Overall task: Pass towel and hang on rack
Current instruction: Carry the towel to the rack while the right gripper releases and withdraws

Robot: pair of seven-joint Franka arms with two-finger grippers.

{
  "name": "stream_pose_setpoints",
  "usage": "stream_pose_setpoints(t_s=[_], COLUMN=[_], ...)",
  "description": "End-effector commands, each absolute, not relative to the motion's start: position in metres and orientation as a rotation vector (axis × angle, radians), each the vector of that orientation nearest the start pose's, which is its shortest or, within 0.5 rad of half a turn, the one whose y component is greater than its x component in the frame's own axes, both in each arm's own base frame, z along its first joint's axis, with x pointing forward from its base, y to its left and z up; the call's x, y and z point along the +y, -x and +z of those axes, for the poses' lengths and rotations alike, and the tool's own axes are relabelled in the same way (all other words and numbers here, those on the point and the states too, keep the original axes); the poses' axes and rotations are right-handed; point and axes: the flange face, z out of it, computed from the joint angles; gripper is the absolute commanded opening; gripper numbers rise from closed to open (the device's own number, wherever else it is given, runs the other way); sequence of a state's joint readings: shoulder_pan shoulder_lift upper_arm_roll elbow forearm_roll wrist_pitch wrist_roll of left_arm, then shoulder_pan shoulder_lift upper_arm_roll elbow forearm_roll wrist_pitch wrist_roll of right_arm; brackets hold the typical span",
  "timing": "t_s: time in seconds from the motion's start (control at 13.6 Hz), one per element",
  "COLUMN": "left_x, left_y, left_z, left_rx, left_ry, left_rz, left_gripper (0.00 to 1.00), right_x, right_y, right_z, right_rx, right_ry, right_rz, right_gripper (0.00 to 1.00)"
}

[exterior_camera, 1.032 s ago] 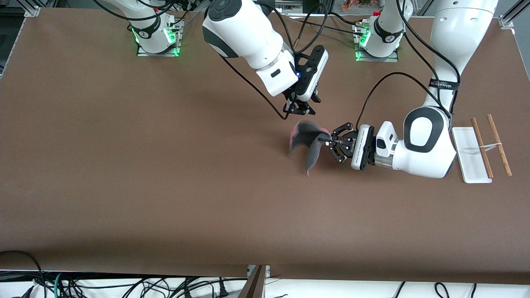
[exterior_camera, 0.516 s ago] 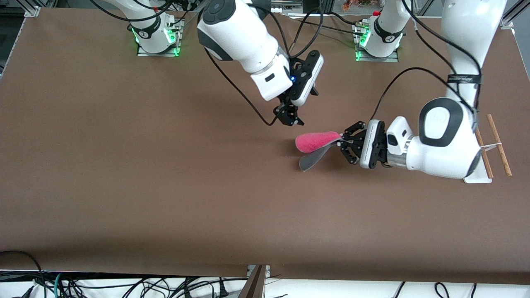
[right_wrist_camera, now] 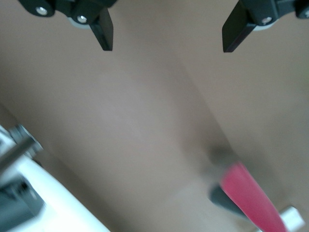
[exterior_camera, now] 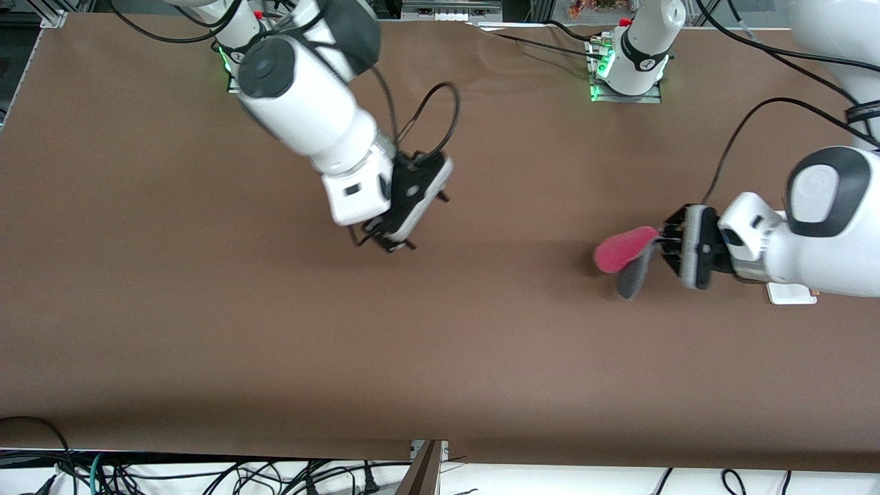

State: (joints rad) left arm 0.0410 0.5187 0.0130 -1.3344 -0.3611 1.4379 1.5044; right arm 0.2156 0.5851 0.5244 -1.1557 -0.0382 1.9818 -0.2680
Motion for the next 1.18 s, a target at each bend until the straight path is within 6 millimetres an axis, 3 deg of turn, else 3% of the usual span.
stream_pose_setpoints(t_s=[0.0, 0.07, 0.22, 0.52, 0.74, 0.88, 1.11], left_x=[0.062, 0.090, 0.139, 0.236, 0.308, 0.355, 0.399], left_y=[-0.664, -0.664, -0.658, -0.631, -0.613, -0.602, -0.584], left_z=[0.435, 0.442, 0.446, 0.442, 0.443, 0.432, 0.406], left_rx=[-1.677, -1.678, -1.646, -1.538, -1.547, -1.546, -1.488], left_ry=[-2.109, -2.167, -2.260, -2.356, -2.445, -2.504, -2.556], left_rz=[-0.097, -0.113, -0.150, -0.174, -0.081, -0.029, -0.053], left_gripper=[0.00, 0.00, 0.00, 0.00, 0.00, 0.00, 0.00], right_x=[0.359, 0.338, 0.289, 0.153, 0.074, 0.042, 0.008], right_y=[-0.629, -0.638, -0.650, -0.653, -0.654, -0.643, -0.619], right_z=[0.530, 0.523, 0.529, 0.563, 0.585, 0.596, 0.610], right_rx=[-1.189, -1.167, -1.094, -0.825, -0.642, -0.562, -0.474], right_ry=[2.632, 2.688, 2.781, 2.995, 3.088, 3.122, 3.159], right_rz=[-0.279, -0.231, -0.191, -0.186, -0.196, -0.133, -0.108], right_gripper=[1.00, 1.00, 1.00, 1.00, 1.00, 1.00, 1.00])
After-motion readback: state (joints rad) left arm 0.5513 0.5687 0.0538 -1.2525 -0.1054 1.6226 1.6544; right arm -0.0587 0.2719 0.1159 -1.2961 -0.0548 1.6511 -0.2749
